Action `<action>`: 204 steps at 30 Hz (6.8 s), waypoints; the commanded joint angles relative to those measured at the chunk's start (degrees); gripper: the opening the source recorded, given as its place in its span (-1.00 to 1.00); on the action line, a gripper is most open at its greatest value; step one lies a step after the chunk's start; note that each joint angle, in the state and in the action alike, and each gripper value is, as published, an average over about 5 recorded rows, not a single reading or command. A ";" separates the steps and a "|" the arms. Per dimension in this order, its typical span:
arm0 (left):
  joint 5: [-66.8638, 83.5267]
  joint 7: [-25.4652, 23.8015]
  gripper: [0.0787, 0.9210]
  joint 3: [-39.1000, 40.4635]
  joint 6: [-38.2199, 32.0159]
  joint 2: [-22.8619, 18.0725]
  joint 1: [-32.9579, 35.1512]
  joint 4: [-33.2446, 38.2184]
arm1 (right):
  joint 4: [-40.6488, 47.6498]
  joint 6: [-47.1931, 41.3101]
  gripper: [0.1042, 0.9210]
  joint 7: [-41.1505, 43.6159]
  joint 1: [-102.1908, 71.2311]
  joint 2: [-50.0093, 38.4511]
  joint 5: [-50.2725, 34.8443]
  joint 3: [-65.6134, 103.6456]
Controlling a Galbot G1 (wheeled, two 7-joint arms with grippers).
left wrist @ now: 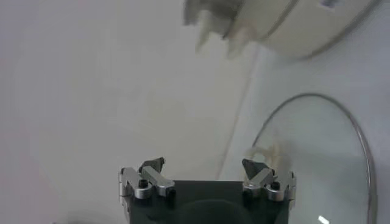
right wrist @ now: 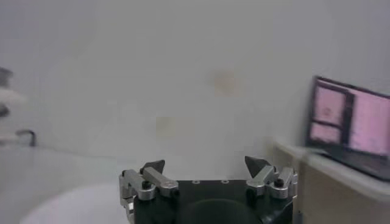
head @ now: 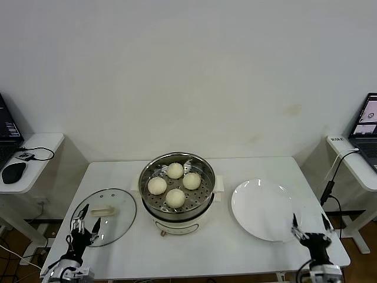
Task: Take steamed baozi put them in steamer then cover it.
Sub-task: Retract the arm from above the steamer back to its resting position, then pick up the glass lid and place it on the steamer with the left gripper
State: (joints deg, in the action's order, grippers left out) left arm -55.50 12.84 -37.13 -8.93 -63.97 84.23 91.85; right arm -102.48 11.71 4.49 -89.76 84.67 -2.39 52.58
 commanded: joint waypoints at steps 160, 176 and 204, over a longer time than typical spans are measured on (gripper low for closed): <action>-28.66 -29.36 -0.85 34.15 33.66 -17.29 -27.65 12.34 | 5.65 8.00 0.76 -6.56 -6.18 5.80 19.32 -10.93; -28.06 -29.46 -0.85 34.02 33.63 -17.40 -27.68 11.47 | 5.68 8.06 0.76 -6.37 -6.42 5.78 19.51 -11.26; -15.55 -22.14 0.43 28.44 31.52 -8.47 -11.12 33.81 | 5.14 8.10 0.76 -6.33 -6.92 5.74 19.87 -12.00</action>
State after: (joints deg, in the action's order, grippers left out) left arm -80.70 -14.05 -4.92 23.53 -77.72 62.19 111.54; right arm -97.06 19.76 -1.85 -96.53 90.43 17.58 40.48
